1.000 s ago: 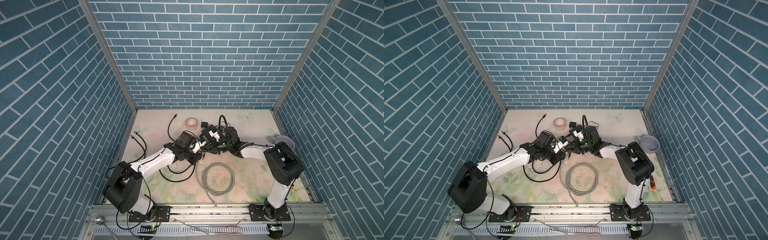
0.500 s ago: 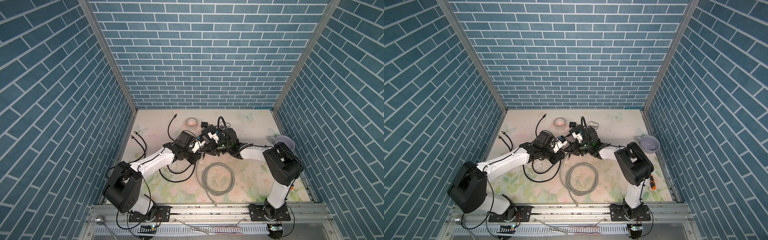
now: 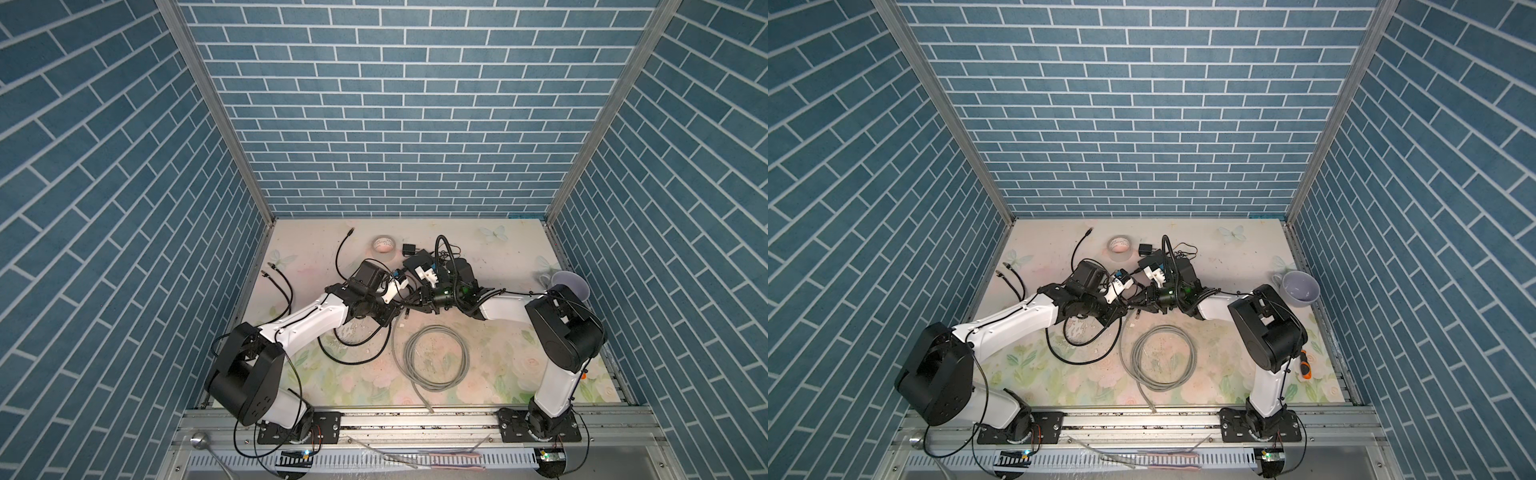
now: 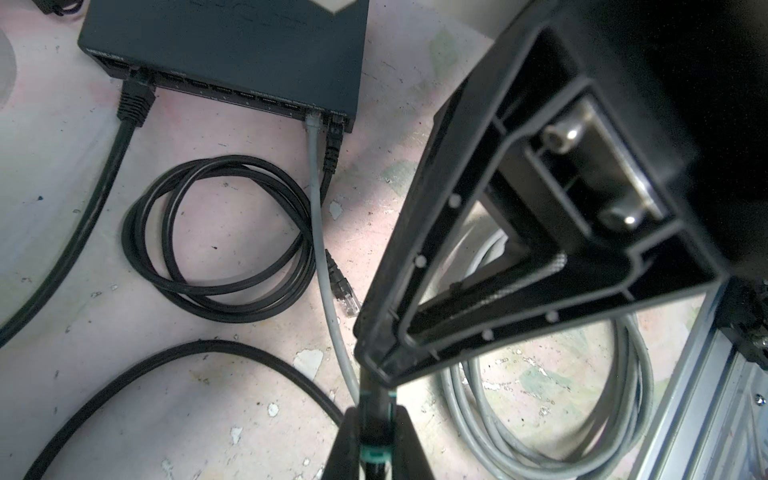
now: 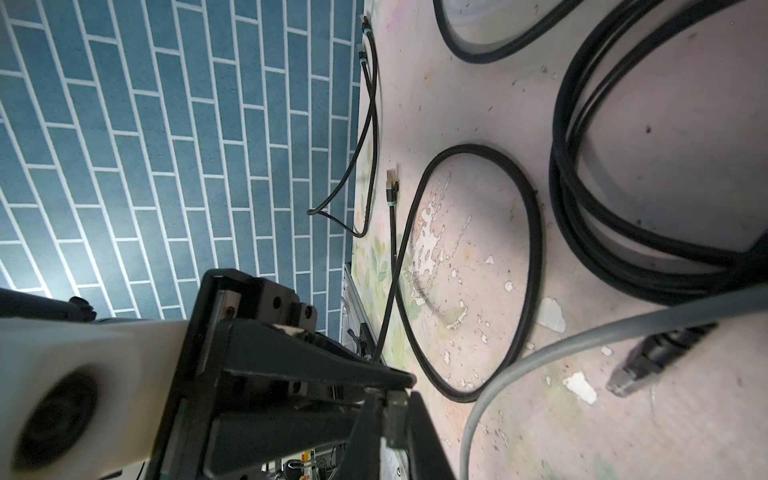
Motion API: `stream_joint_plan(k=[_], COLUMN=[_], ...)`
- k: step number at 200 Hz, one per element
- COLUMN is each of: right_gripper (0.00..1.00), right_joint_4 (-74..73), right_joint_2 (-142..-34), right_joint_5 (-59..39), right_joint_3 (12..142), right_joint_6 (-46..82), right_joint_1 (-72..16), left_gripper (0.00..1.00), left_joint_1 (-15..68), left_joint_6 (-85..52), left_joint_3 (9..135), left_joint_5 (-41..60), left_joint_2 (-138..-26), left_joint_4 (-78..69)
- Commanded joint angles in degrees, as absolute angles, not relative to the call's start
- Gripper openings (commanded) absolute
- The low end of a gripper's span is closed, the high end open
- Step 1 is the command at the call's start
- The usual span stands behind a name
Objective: Insert the plug into the switch port
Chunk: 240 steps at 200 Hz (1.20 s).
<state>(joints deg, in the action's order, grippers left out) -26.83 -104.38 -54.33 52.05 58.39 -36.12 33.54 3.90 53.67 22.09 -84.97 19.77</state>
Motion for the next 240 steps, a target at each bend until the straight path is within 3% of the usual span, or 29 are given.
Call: stream_joint_plan(k=[1,41,64,131,178,240], right_gripper=[0.11,0.08,0.08,0.07,0.07,0.07], right_joint_4=[-29.19,-31.66,-32.36,-33.66,-33.47,-33.31], right_joint_2=[-103.34,-103.88,-104.57,-105.12,-105.18,-105.32], right_joint_5=[-55.20,-54.32,-53.94,-53.93,-53.96,-53.92], right_joint_3=[51.09,50.37,50.54,50.69,50.97,50.89], right_joint_6=[59.69,62.30,63.12,64.47,64.55,64.51], right_joint_1=[-36.47,-36.47,-36.52,-36.44,-36.47,-36.48], left_gripper=[0.05,0.31,0.37,0.34,0.23,0.27], left_joint_1=[33.19,33.15,33.18,33.22,33.24,33.23], left_joint_6=[3.75,1.53,0.59,0.86,1.05,0.87], left_joint_3=[55.27,53.05,50.54,49.53,49.92,48.87], left_joint_5=[21.16,17.92,17.70,20.69,20.84,20.33], left_joint_2=[-84.99,-83.29,-80.98,-80.76,-81.02,-79.40], left_joint_4=[20.30,19.13,17.48,13.99,12.98,11.93])
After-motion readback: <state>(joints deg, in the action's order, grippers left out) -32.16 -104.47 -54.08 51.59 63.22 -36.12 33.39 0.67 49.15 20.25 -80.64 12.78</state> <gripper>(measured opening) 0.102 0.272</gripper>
